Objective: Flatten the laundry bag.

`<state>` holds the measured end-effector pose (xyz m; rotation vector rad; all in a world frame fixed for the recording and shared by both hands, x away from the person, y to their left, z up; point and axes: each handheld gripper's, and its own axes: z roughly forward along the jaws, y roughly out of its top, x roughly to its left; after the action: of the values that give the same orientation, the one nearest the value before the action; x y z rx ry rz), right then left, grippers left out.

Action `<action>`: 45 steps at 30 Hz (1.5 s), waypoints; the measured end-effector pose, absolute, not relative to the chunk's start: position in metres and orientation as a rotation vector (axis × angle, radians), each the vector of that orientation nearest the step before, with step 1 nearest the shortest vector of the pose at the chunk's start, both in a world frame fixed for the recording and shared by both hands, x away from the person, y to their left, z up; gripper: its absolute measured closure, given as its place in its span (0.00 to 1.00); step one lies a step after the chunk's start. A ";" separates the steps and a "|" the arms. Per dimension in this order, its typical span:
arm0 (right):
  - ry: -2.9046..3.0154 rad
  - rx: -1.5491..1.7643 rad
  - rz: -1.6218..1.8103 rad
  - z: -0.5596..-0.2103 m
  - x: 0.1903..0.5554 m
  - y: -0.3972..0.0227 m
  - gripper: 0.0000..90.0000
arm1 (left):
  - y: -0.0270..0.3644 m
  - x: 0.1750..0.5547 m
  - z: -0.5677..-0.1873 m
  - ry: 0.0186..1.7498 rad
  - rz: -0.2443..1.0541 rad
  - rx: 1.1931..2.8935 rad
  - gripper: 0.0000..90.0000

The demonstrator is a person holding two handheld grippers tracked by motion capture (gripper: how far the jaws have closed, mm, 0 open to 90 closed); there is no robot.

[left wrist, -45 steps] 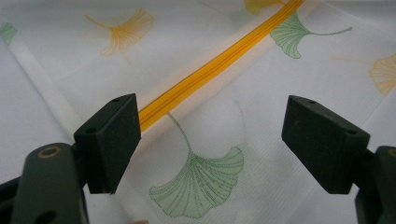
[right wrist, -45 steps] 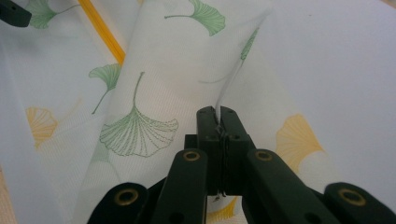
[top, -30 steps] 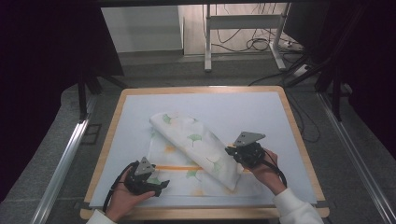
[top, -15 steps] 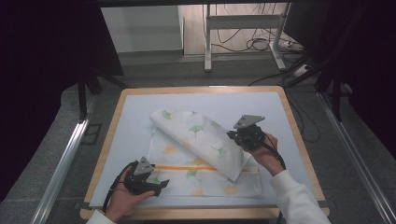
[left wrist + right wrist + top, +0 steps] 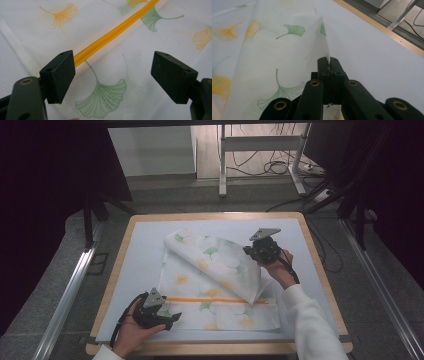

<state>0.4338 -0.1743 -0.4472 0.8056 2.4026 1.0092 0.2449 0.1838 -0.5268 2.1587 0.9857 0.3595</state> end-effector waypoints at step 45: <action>2.383 0.998 1.125 -0.465 0.331 -0.250 0.94 | 0.181 0.244 -0.528 0.993 0.367 2.176 0.22</action>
<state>0.3315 -0.2499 -0.4651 0.9984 2.3831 1.1246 0.2443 0.1814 -0.5278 2.1758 0.9929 0.3675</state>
